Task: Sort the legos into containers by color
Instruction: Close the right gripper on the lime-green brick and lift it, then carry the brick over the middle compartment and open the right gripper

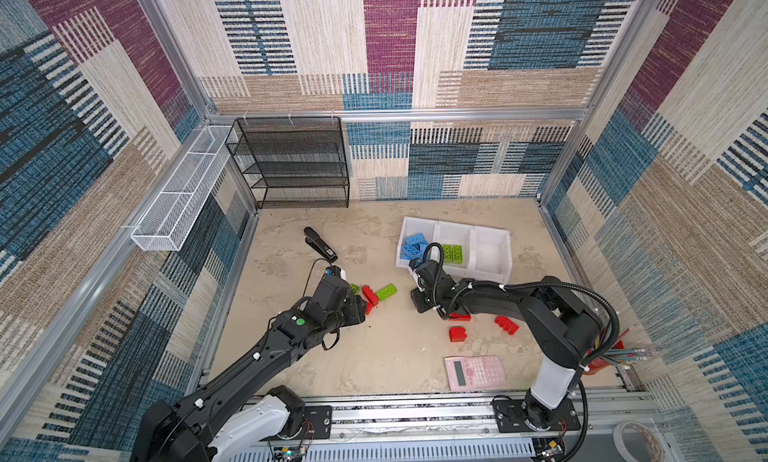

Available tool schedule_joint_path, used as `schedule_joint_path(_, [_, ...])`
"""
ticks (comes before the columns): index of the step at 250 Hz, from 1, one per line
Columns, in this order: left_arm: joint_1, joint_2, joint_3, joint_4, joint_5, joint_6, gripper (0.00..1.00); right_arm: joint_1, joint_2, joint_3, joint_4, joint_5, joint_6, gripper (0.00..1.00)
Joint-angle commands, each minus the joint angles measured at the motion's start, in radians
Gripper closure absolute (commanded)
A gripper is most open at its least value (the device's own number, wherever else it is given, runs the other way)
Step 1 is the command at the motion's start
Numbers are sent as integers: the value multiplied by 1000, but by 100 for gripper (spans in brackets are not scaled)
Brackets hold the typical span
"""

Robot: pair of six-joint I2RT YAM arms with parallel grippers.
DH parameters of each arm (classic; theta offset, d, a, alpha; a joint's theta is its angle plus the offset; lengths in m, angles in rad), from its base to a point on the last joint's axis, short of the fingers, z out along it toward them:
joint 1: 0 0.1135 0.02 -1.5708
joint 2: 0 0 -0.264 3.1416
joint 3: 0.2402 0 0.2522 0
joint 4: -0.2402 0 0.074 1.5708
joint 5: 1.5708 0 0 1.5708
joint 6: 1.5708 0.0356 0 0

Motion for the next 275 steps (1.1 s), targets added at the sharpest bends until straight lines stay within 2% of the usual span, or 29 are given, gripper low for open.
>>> schedule_joint_path(1, [0, -18, -11, -3, -16, -20, 42, 5, 1, 4, -28, 28, 13, 66])
schedule_joint_path(31, [0, -34, -18, -13, -18, -24, 42, 6, -22, 0, -23, 11, 25, 71])
schedule_joint_path(106, [0, -70, -13, -50, -29, -21, 42, 6, -134, 7, -54, -30, 48, 71])
schedule_joint_path(186, [0, -23, 158, -208, -74, 117, 41, -15, -230, 87, -167, -26, 18, 71])
schedule_joint_path(233, [0, 7, 214, -244, -72, 175, 41, -122, -294, 102, -160, -114, 15, 71])
schedule_joint_path(275, [0, 99, 327, -324, -81, 292, 40, -257, -318, 96, -121, -204, 18, 71])
